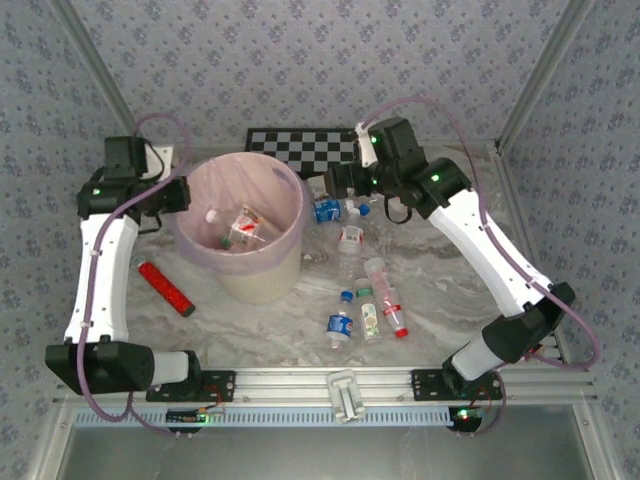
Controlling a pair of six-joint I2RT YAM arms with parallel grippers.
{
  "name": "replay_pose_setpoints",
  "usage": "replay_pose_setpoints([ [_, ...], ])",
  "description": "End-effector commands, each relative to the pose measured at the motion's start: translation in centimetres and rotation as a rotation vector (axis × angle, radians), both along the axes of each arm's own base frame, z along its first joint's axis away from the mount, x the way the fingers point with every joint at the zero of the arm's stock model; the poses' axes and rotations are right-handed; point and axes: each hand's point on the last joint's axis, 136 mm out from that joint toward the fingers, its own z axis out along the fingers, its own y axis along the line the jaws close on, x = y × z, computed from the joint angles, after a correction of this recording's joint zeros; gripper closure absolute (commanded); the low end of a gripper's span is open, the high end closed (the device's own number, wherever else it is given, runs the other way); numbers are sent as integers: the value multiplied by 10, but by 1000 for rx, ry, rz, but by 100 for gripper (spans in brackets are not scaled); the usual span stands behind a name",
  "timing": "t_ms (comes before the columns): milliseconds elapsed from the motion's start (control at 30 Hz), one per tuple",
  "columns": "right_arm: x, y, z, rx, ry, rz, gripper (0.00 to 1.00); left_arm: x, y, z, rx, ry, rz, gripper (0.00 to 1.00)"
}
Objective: Put the plastic bottles in the bin
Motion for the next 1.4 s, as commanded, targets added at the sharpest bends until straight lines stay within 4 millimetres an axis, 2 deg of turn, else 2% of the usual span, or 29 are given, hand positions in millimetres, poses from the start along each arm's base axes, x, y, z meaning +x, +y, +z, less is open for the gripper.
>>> replay_pose_setpoints([
  [0,1,0,-16,-66,-12,-9,0,-10,7,14,-63,-46,36,100],
  [100,14,-2,-36,-45,66,-64,0,-11,13,11,-63,-41,51,100],
  [167,18,-5,-45,-54,104,-93,0,-13,10,9,-71,-36,36,100],
  [333,11,-31,-67,-111,193,-181,1,-16,-5,1,-119,-25,-44,100],
  [433,-17,-44,-97,-170,313,-152,7,-19,-18,-4,-145,-33,-102,100],
  [533,-55,-58,-129,-228,448,-112,13,-21,-28,-11,-144,-11,-135,100],
  [700,-118,-70,-186,-219,675,-87,21,-24,-53,-15,-150,-1,-204,100],
  [833,-144,-83,-214,-217,760,-127,30,-20,-70,-15,-160,-5,-245,100],
  [1000,-145,-97,-241,-228,777,-182,37,-15,-96,-15,-148,0,-313,100],
  [1200,-127,-107,-258,-200,734,-249,41,-13,-112,-13,-129,3,-356,100],
  [1367,-121,-101,-269,-175,733,-218,40,-10,-120,-10,-127,-3,-382,100],
])
